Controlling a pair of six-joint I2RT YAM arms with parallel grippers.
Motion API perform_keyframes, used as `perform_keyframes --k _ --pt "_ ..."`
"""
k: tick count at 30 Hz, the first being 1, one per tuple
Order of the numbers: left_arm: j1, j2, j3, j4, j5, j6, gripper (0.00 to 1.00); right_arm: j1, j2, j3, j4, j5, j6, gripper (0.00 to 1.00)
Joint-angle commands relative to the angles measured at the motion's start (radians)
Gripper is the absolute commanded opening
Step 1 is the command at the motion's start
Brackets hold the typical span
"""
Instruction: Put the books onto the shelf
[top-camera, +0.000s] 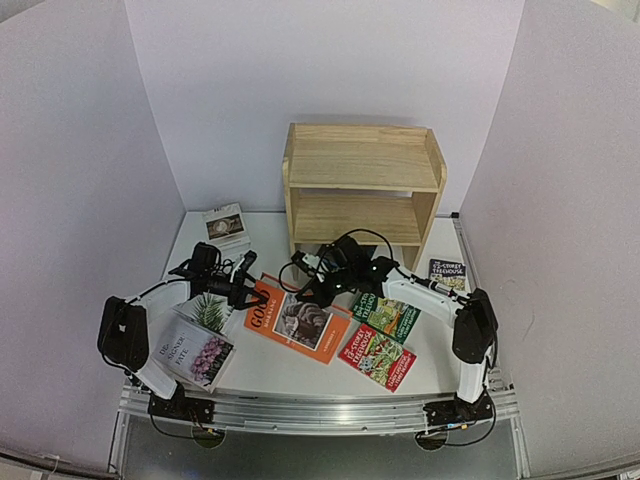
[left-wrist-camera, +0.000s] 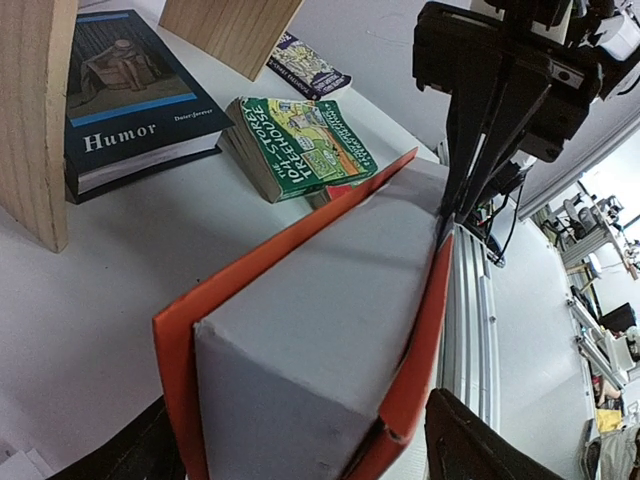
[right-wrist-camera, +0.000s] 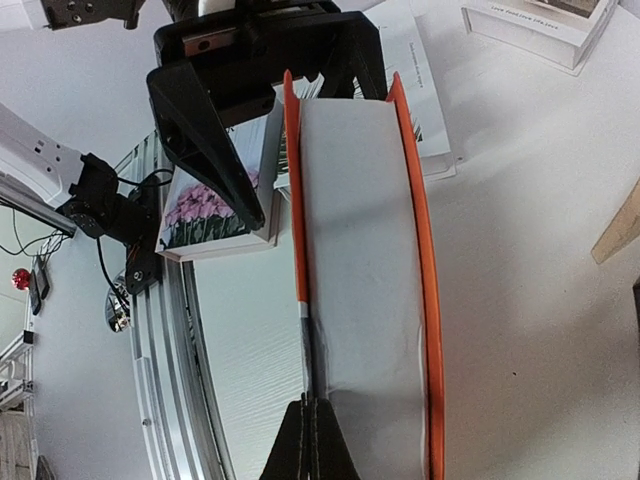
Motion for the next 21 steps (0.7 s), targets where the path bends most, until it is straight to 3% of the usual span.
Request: perform_keyframes --k 1,11,17,19,21 --pt "-0.009 -0.008 0.009 0.000 0.088 0.015 0.76 0.006 -0.059 0.053 0.020 -0.043 -0.057 0.00" --pt "-0.014 -0.039 0.024 -0.113 0.146 0.049 0.28 0.004 -0.036 0.091 0.022 -0.052 -0.077 0.00" --pt "-0.013 -0.077 0.087 -0.221 0.097 -0.039 0.14 0.006 -0.045 0.086 0.024 0.105 -0.069 0.03" --pt "-0.012 -0.106 0.096 -0.181 0.035 -0.198 0.12 0.006 -0.055 0.090 0.024 0.237 -0.048 0.39" --pt "-0.001 -0.131 0.116 -0.174 -0.023 -0.326 0.12 0.012 -0.079 0.082 0.030 0.369 -0.045 0.62"
